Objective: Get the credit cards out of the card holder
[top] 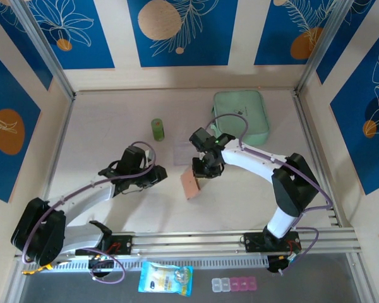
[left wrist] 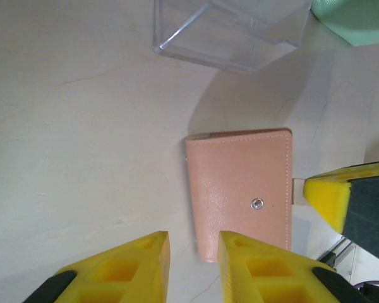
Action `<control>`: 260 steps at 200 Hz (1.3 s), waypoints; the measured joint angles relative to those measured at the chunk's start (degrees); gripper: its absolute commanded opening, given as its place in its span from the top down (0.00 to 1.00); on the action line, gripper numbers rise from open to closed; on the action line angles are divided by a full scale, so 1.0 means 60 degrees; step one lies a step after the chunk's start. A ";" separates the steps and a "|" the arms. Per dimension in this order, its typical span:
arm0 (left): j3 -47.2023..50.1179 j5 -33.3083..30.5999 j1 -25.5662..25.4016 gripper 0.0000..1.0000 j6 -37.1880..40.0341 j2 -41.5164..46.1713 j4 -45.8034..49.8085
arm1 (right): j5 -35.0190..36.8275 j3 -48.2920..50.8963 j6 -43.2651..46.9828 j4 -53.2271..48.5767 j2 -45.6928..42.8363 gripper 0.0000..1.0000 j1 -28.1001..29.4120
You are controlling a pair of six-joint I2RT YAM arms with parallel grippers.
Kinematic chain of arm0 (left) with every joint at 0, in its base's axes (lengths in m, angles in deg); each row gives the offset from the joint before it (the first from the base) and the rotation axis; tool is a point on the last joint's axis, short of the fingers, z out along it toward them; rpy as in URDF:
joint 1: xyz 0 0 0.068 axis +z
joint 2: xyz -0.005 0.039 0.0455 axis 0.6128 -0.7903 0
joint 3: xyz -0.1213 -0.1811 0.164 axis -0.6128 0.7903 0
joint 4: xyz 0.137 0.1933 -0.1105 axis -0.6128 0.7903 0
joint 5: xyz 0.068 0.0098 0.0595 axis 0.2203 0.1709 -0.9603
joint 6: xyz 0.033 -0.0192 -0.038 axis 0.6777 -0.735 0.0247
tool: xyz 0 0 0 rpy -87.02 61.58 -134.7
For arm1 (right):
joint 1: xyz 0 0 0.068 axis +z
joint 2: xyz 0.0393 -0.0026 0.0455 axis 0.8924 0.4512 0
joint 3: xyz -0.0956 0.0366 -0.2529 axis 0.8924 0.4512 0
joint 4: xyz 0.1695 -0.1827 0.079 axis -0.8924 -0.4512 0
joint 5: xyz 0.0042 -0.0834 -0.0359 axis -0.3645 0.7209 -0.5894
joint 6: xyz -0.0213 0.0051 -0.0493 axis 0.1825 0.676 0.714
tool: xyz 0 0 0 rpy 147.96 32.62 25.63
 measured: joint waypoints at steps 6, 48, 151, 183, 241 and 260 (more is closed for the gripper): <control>0.0000 0.0004 0.0040 0.74 0.0036 0.0080 0.0091 | 0.0000 -0.0124 0.0000 -0.0055 0.0000 0.89 0.0066; 0.0000 0.0007 0.0262 0.73 0.0219 0.0441 0.0492 | 0.0113 -0.1100 -0.0124 -0.0357 0.0153 0.89 0.0663; 0.0004 0.0652 0.0331 0.95 0.0342 -0.0408 0.0084 | 0.0466 -0.1676 -0.0586 -0.0645 0.0350 0.90 0.1104; 0.0033 0.0845 0.0233 1.00 0.0273 -0.1249 -0.0368 | 0.0543 -0.0943 -0.0579 -0.0652 0.0200 0.90 0.0805; 0.0310 0.1045 -0.0011 1.00 0.0087 -0.1934 -0.1220 | 0.1166 0.0087 -0.0499 -0.0798 -0.0004 0.90 0.0484; 0.0335 0.1060 -0.0036 1.00 0.0062 -0.2065 -0.1392 | 0.1264 0.0372 -0.0470 -0.0794 -0.0004 0.90 0.0401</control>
